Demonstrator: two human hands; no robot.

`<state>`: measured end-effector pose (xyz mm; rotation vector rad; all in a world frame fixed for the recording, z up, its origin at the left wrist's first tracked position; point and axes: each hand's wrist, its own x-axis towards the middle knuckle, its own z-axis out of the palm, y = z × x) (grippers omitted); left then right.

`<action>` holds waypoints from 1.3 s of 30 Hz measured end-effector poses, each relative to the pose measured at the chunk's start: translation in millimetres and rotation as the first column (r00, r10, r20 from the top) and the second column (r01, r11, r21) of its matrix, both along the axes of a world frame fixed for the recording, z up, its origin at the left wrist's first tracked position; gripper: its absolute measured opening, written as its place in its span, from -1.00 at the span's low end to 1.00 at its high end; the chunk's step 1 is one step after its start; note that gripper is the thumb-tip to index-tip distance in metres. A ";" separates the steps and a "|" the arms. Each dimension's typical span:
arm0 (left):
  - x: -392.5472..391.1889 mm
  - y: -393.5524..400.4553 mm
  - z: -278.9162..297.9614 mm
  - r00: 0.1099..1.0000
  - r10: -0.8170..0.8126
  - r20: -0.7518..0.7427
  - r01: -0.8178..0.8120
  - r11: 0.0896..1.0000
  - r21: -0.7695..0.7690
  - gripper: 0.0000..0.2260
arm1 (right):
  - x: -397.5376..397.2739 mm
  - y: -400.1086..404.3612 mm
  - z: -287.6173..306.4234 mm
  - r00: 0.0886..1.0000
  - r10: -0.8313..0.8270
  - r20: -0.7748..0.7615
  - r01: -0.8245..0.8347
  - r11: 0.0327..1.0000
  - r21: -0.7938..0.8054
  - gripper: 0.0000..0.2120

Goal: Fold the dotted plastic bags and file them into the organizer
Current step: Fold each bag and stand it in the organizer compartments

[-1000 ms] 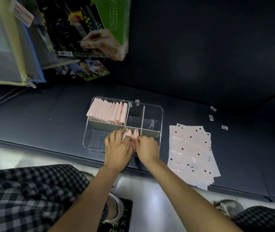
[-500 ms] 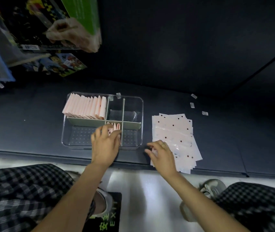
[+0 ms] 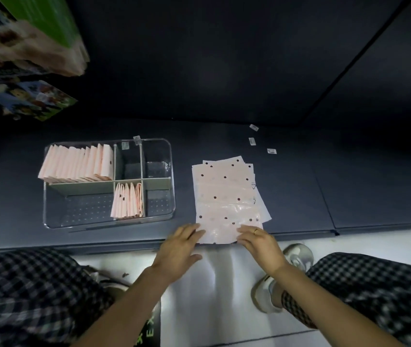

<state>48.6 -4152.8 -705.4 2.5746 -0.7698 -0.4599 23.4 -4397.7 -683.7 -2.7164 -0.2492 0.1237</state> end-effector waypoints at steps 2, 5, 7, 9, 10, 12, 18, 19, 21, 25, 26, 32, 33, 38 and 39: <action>0.8 -2.7 1.7 0.998 0.052 -0.021 -0.053 0.996 -0.075 -0.50 | 6.9 -7.4 7.3 0.993 -0.004 -0.117 0.011 0.998 0.064 -0.93; 4.3 -9.5 14.7 0.976 0.220 0.009 -0.206 0.928 -0.311 -0.64 | 26.8 -16.2 26.0 0.957 -0.002 -0.289 0.060 0.980 0.191 -0.90; 11.4 -16.8 26.4 0.941 0.336 0.047 -0.283 0.853 -0.439 -0.70 | 47.3 -20.4 40.6 0.955 -0.033 -0.293 0.109 0.963 0.247 -0.92; 21.5 -25.6 36.0 0.906 0.414 0.092 -0.317 0.805 -0.501 -0.71 | 70.6 -23.6 50.9 0.964 -0.105 -0.245 0.169 0.951 0.260 -0.91; 27.1 -29.9 38.7 0.890 0.444 0.108 -0.331 0.790 -0.516 -0.71 | 82.9 -24.9 53.3 0.967 -0.145 -0.210 0.198 0.945 0.259 -0.91; 36.9 -37.8 40.6 0.869 0.477 0.136 -0.349 0.782 -0.516 -0.69 | 108.0 -25.9 53.5 0.962 -0.215 -0.167 0.252 0.935 0.250 -0.91; 48.3 -56.0 22.3 0.909 0.319 0.268 -0.239 0.926 -0.293 -0.65 | 164.1 -22.3 26.9 0.928 -0.312 -0.203 0.330 0.942 0.065 -0.86; 47.2 -57.3 18.0 0.921 0.277 0.273 -0.216 0.948 -0.232 -0.63 | 168.7 -21.9 22.0 0.925 -0.315 -0.212 0.329 0.944 0.035 -0.85; 44.0 -57.7 10.2 0.940 0.192 0.284 -0.164 0.979 -0.121 -0.56 | 174.8 -21.3 13.3 0.919 -0.323 -0.225 0.328 0.945 -0.017 -0.83; 38.2 -57.4 1.7 0.950 0.093 0.297 -0.098 0.995 0.000 -0.49 | 179.6 -20.5 3.6 0.910 -0.340 -0.236 0.334 0.940 -0.067 -0.81; 38.0 -58.0 1.2 0.950 0.075 0.304 -0.088 0.996 0.029 -0.48 | 180.1 -20.4 1.8 0.913 -0.335 -0.234 0.326 0.942 -0.079 -0.81; 38.6 -61.2 -0.1 0.964 0.044 0.262 -0.094 0.979 0.181 -0.44 | 181.3 -19.5 -3.9 0.911 -0.351 -0.218 0.334 0.936 -0.109 -0.80; 39.0 -60.9 -0.5 0.968 0.046 0.247 -0.097 0.976 0.197 -0.44 | 181.6 -19.2 -3.7 0.911 -0.350 -0.220 0.332 0.936 -0.113 -0.80; 39.7 -61.9 0.8 0.979 0.058 0.194 -0.101 0.970 0.220 -0.43 | 162.1 -9.8 3.2 0.925 -0.377 -0.043 0.358 0.905 -0.230 -0.76; 40.0 -62.3 1.5 0.980 0.055 0.194 -0.099 0.969 0.225 -0.44 | 150.2 -3.5 5.9 0.933 -0.360 0.028 0.357 0.910 -0.211 -0.74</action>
